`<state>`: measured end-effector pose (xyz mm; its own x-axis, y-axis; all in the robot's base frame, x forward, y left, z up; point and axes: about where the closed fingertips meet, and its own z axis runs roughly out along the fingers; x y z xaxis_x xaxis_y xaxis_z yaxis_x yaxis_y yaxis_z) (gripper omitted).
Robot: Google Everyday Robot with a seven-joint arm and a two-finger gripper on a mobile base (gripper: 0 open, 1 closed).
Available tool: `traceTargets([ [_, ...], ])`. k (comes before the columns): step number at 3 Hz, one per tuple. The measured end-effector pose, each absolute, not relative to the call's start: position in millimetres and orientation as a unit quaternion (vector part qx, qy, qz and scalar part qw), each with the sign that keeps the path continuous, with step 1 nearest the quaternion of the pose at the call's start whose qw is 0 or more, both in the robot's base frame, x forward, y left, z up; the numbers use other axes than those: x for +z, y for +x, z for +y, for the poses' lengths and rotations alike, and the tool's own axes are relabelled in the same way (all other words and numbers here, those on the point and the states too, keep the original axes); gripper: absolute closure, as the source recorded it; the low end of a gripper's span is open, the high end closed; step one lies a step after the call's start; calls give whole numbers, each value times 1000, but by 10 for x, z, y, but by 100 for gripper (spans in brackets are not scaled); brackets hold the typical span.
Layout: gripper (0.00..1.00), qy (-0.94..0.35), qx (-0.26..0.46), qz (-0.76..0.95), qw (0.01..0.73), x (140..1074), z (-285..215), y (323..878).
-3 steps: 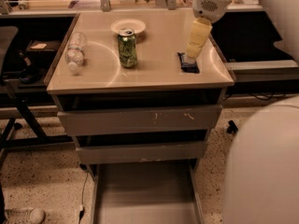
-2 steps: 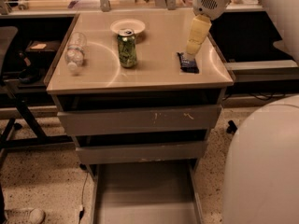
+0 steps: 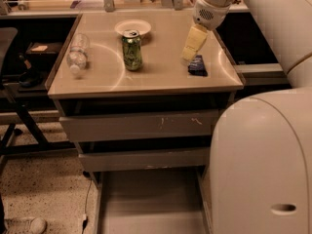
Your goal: Place rxbar blueberry into bottom drawer
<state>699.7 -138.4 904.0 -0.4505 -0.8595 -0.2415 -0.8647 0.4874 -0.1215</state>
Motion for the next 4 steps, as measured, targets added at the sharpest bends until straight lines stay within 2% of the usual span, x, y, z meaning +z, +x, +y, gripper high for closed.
traceTargets([
  [4,0,-455,27,886,86,8379,-1404,7284],
])
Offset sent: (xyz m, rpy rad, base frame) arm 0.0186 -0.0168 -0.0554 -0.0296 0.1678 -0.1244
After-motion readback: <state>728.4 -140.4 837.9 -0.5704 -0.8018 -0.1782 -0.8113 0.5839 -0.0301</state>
